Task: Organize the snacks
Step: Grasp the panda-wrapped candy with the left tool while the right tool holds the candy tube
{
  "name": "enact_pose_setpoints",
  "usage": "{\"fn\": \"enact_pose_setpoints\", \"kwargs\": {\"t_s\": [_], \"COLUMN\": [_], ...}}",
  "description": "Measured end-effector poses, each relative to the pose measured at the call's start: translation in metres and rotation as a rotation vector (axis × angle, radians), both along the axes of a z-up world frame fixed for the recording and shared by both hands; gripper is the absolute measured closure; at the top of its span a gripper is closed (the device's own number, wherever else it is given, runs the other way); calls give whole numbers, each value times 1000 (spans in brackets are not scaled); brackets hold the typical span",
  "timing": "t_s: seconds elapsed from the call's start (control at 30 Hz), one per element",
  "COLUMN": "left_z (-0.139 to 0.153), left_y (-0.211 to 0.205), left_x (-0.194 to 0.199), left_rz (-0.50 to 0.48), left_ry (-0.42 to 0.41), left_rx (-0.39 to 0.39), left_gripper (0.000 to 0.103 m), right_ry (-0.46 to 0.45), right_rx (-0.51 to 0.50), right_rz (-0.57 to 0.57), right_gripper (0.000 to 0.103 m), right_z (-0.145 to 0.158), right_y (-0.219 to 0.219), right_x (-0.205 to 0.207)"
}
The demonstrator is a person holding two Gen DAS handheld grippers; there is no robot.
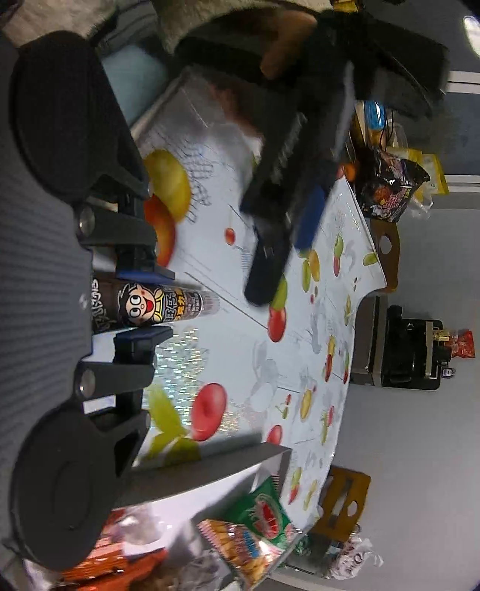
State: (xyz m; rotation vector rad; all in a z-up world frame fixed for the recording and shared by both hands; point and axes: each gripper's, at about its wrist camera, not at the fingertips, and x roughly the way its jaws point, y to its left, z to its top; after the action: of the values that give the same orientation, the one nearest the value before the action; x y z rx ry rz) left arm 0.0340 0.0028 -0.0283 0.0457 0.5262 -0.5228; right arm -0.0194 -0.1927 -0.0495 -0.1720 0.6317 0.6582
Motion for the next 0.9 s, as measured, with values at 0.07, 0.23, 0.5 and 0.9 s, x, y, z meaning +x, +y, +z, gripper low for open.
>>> {"fn": "enact_pose_setpoints", "kwargs": {"t_s": [0.07,0.23,0.5,0.9], "left_z": [0,-9,-23,-31], "left_y": [-20,-74,-113,-121], "left_x": [3,8,14,33], "left_rz": [-78,-214,-262,-219], "left_ry": [7,27,79,143], "left_rx": [-2,62,73,121], "left_gripper": [2,5,7,7], "right_ry": [14,36,52,48], "right_rx": [4,15,37,49], "right_rz": [8,2,-2,15], "right_gripper": [78,78,78,78], "right_z": [-1,-1,-3,-2], "right_y": [-7,-25,-44,-52], "right_x": [-5,-14,-20,-25]}}
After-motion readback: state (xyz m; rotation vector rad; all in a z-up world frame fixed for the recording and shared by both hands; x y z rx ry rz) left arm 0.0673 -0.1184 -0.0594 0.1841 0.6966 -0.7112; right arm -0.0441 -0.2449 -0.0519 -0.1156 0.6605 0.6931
